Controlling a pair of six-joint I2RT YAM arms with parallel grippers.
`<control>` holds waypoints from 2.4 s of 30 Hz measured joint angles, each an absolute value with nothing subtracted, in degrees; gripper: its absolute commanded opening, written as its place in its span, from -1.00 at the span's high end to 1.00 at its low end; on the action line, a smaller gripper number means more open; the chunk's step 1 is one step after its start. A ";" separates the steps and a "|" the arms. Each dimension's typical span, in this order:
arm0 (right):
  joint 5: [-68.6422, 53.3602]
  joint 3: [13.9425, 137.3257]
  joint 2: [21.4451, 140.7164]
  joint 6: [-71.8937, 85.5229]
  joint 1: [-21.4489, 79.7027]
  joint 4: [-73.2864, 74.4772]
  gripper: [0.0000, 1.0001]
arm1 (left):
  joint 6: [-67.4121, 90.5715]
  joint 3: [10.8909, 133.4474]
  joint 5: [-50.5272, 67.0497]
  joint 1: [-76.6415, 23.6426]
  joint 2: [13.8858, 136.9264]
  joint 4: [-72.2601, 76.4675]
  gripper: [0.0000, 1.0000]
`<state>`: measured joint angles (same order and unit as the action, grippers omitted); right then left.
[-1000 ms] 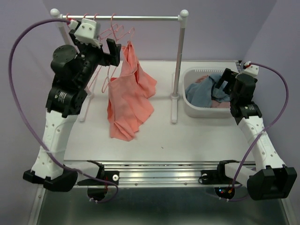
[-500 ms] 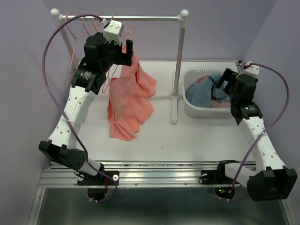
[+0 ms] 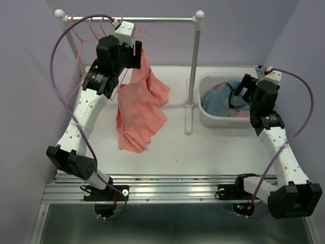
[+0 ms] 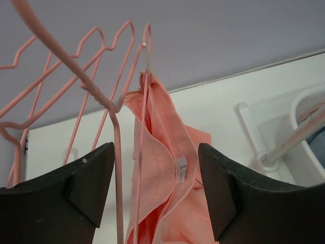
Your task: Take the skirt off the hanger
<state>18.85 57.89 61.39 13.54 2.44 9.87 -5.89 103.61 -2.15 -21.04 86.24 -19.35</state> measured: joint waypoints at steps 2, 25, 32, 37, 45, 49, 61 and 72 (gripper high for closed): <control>18.85 57.89 61.25 13.54 2.44 9.89 -1.00 | -5.98 104.33 -2.76 -21.04 87.79 -19.46 -0.50; 18.72 57.89 60.31 13.54 2.44 9.87 -1.00 | -6.70 108.64 -4.14 -21.19 91.33 -20.95 1.00; 17.87 57.89 60.31 13.54 2.44 9.85 -1.00 | -7.73 110.13 -4.14 -22.83 88.68 -20.78 1.00; 17.50 57.89 60.31 13.54 2.44 9.85 -1.00 | -8.16 110.63 -4.16 -23.99 85.86 -20.12 1.00; 17.26 57.89 60.31 13.52 2.44 9.85 -1.00 | -8.86 105.19 -5.32 -25.89 79.50 -18.59 1.00; 16.88 57.89 60.29 13.52 2.44 9.85 -1.00 | -9.63 101.82 -6.81 -27.57 77.43 -18.09 1.00; 12.53 57.89 59.96 12.71 2.44 10.00 -1.00 | -7.35 85.01 -13.78 -31.03 70.52 -12.99 1.00; -12.53 57.52 56.49 6.98 22.70 12.67 -1.00 | 9.80 56.53 -22.41 -36.40 60.25 -7.60 1.00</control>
